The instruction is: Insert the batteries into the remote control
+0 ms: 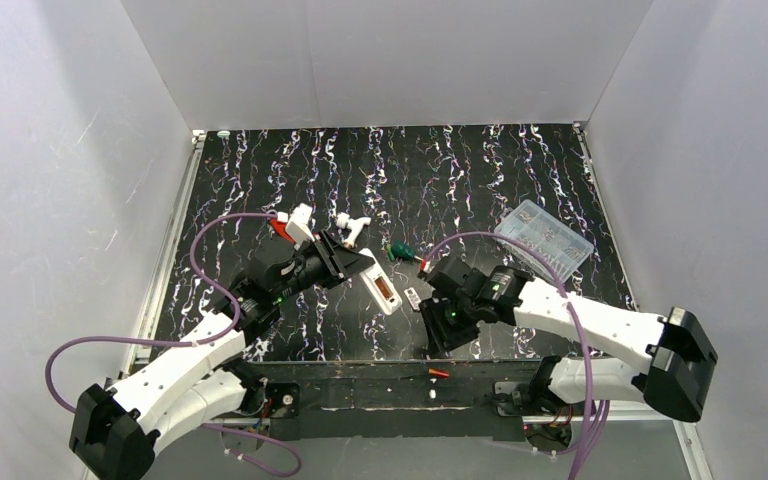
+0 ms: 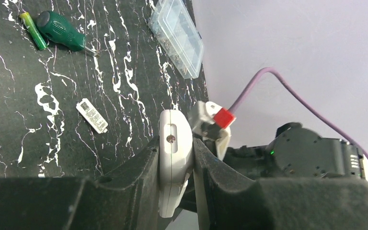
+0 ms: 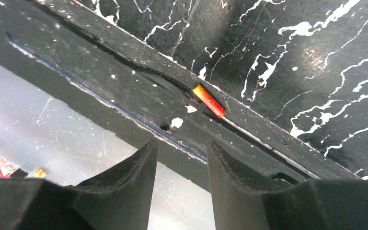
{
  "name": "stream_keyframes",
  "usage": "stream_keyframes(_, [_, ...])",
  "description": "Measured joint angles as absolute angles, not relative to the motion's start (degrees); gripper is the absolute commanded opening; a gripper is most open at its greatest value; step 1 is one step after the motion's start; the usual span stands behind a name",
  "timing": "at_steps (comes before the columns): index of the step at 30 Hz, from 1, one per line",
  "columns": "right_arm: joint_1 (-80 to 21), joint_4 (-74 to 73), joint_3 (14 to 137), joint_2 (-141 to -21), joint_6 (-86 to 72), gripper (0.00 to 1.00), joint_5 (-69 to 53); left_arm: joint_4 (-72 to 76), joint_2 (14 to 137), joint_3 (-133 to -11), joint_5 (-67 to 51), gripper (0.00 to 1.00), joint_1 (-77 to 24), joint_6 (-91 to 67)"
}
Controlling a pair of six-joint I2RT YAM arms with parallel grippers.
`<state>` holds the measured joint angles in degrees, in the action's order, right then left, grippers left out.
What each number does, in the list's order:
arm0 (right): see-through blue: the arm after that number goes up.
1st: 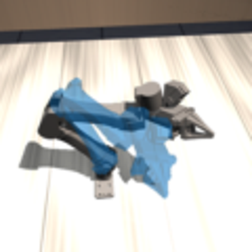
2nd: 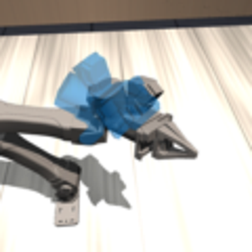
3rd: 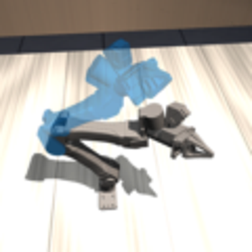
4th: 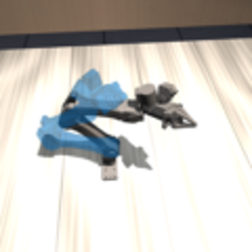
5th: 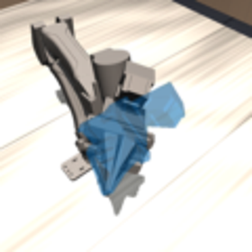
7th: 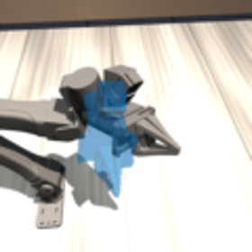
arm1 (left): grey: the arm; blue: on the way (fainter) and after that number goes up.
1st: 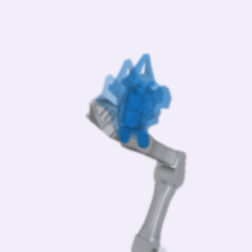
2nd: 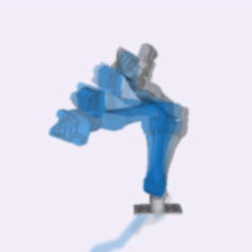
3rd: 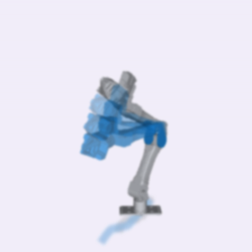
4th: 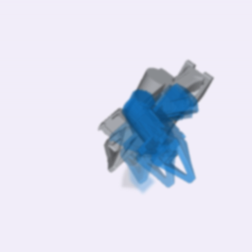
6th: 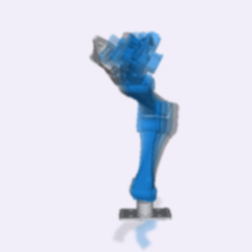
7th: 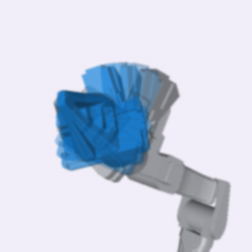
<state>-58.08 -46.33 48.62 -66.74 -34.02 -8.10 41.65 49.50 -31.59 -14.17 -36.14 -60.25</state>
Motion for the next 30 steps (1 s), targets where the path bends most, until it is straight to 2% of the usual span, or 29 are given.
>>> stream_keyframes(10, [-61.78,-38.13,37.41,-68.71,-40.93,0.53,-4.05,37.78,45.91,-31.64,-14.33,0.00,-36.14,-59.55])
stream_keyframes(15, [-64.82,-34.44,36.62,-72.99,-43.75,0.53,-2.85,34.96,43.55,-31.90,-15.14,0.00,-36.14,-59.33])
stream_keyframes(21, [-66.92,-31.53,36.64,-77.89,-45.87,0.49,-0.38,31.92,41.12,-32.47,-15.73,0.00,-36.14,-58.63])
stream_keyframes(30, [-67.64,-31.20,37.10,-78.61,-48.34,0.40,0.47,29.52,38.83,-32.73,-15.73,0.00,-36.14,-57.63])
